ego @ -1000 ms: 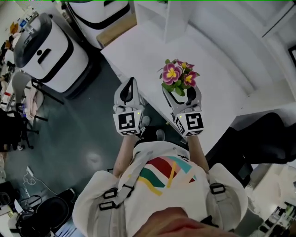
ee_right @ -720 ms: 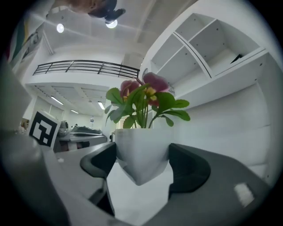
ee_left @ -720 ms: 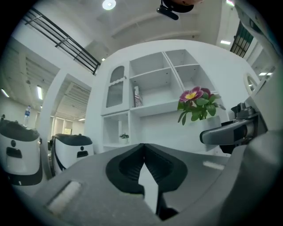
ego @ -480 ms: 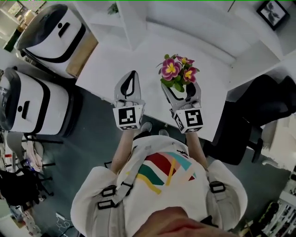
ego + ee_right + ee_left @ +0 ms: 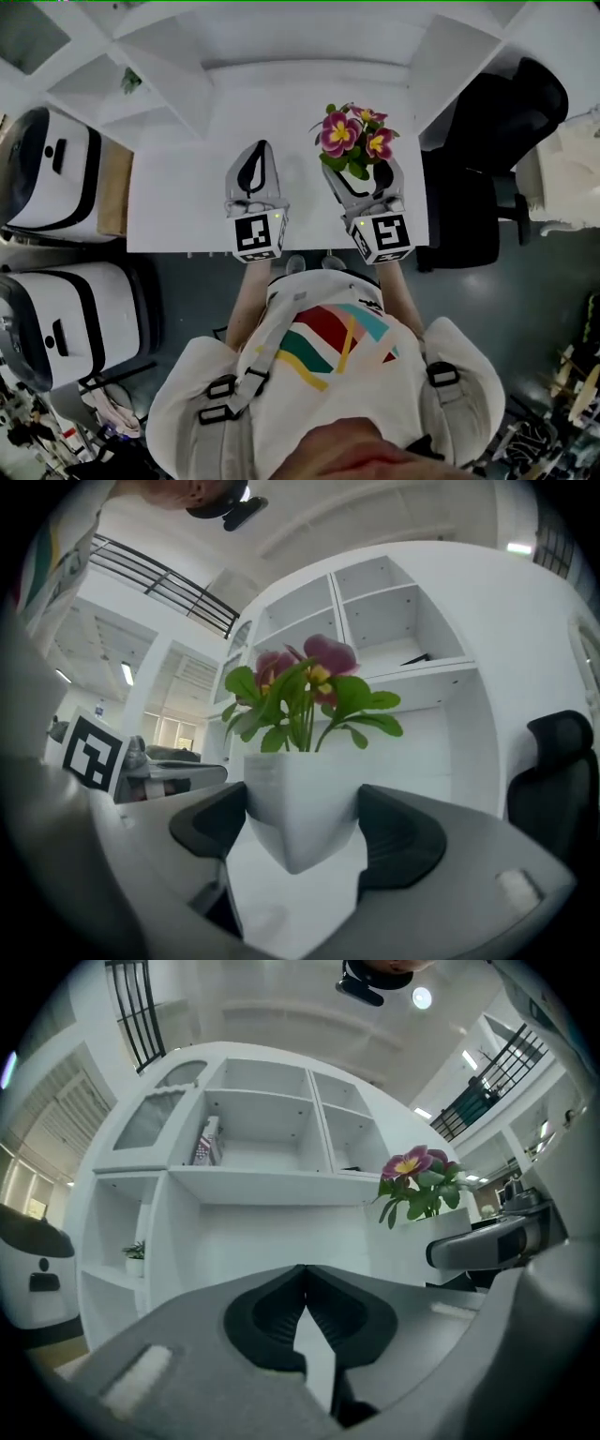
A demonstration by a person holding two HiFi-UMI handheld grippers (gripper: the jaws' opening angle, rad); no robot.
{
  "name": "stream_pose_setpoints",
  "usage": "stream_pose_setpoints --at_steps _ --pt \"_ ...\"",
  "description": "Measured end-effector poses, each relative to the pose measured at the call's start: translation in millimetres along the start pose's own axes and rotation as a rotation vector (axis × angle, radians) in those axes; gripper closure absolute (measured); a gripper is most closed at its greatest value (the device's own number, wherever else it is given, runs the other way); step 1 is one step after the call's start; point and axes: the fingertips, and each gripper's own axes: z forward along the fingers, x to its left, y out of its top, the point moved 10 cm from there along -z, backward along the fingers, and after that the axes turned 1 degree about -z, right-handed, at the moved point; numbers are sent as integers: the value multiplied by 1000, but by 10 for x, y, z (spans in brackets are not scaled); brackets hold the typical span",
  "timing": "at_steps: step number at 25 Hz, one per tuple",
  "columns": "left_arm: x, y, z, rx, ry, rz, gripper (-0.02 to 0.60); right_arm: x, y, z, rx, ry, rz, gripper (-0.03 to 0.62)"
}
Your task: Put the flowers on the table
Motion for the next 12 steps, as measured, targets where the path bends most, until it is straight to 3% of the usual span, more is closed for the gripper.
stream_pose_setpoints --at_steps 12 --pt "-579 -29 608 -6 -221 -35 577 -503 -31 -374 32 -223 4 220"
